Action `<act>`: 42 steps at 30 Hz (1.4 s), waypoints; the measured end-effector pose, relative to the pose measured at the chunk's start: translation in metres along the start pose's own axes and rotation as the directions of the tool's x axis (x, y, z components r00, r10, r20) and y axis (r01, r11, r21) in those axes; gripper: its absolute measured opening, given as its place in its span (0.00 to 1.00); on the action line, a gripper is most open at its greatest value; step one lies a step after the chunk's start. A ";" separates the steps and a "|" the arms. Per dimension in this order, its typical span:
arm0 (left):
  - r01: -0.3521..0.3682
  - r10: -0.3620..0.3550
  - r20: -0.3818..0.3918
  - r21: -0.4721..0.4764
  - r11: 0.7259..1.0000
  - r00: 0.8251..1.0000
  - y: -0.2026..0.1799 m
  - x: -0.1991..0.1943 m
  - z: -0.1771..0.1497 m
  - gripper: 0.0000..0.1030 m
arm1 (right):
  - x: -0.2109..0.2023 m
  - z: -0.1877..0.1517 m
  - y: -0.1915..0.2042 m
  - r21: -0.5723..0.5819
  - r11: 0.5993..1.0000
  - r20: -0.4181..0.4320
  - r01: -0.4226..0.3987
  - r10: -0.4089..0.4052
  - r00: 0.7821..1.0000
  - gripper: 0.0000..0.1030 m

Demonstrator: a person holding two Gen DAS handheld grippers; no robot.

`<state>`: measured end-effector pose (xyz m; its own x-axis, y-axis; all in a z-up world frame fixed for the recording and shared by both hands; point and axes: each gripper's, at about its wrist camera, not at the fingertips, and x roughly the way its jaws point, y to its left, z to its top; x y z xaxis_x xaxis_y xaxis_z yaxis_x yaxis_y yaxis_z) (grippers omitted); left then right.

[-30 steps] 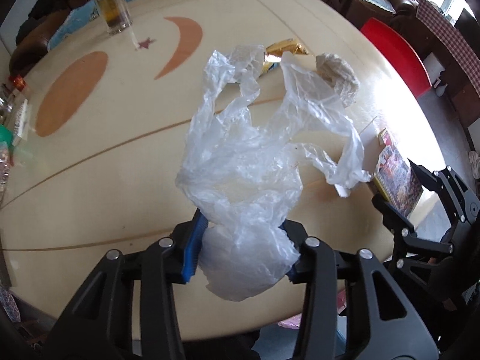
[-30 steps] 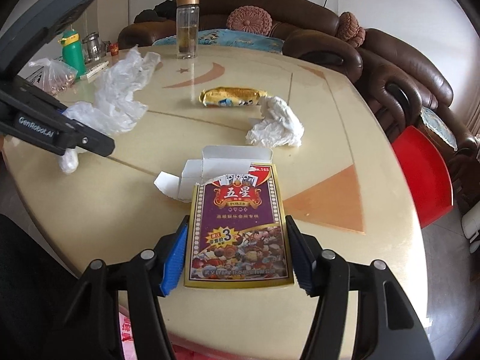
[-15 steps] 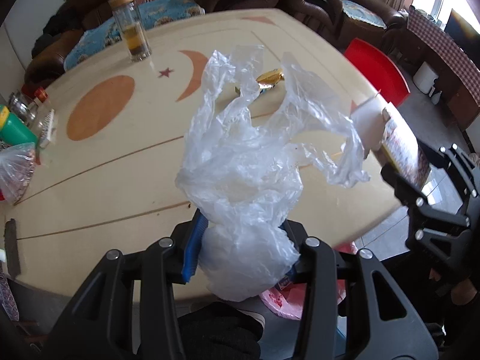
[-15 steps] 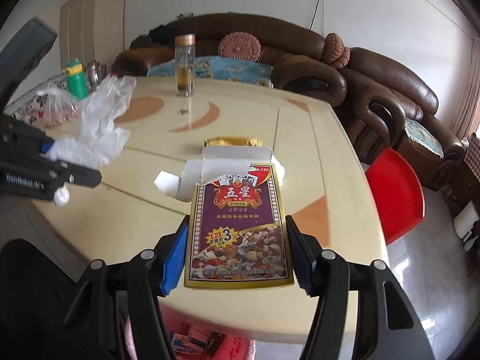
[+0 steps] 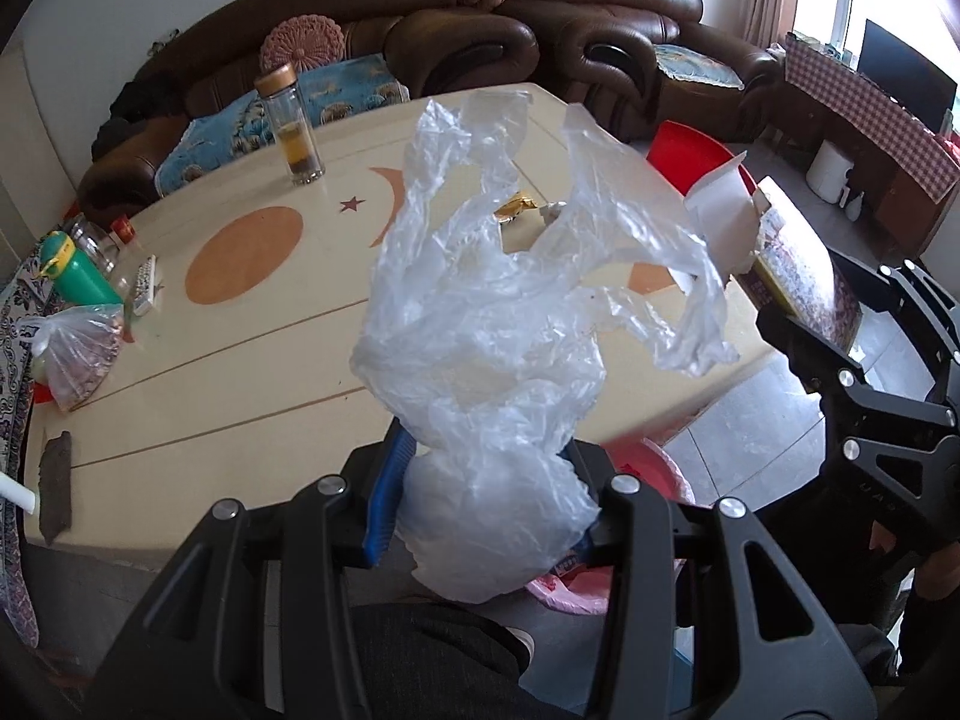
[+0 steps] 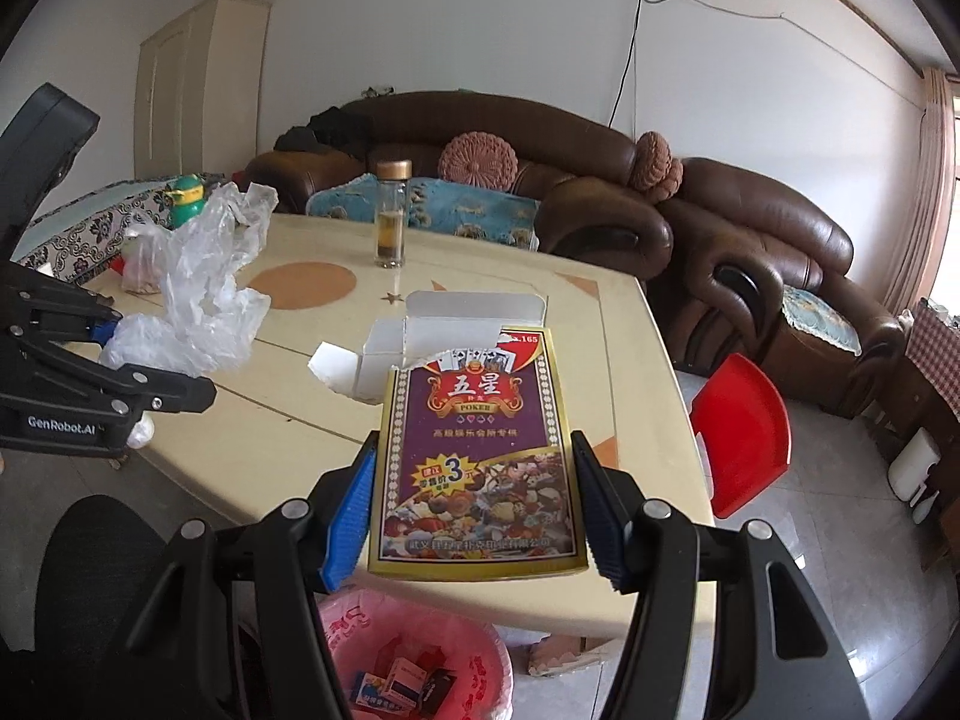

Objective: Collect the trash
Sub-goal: 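Lift the plastic bag and card box and carry them over the pink bin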

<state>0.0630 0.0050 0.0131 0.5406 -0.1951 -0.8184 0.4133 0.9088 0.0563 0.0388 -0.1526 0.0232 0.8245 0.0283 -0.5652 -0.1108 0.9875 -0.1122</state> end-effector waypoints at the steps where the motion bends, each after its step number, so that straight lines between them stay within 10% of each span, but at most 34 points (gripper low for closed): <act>1: 0.002 -0.002 0.004 0.002 1.000 1.000 -0.002 -0.004 -0.002 0.42 | -0.005 0.000 0.002 0.000 1.000 0.004 -0.001 0.001 1.000 0.57; 22: 0.034 -0.034 -0.001 0.040 0.999 0.999 -0.033 -0.021 -0.055 0.43 | -0.073 -0.030 0.027 -0.008 1.000 0.016 -0.001 0.002 1.000 0.57; 42: 0.064 -0.057 -0.091 0.076 0.995 0.994 -0.047 0.031 -0.088 0.43 | -0.041 -0.078 0.041 0.012 0.999 -0.128 -0.034 0.036 0.991 0.57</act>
<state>-0.0040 -0.0114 -0.0650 0.4467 -0.2123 -0.8691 0.5016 0.8638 0.0468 -0.0429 -0.1254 -0.0223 0.7421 0.0435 -0.6689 -0.1323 0.9878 -0.0827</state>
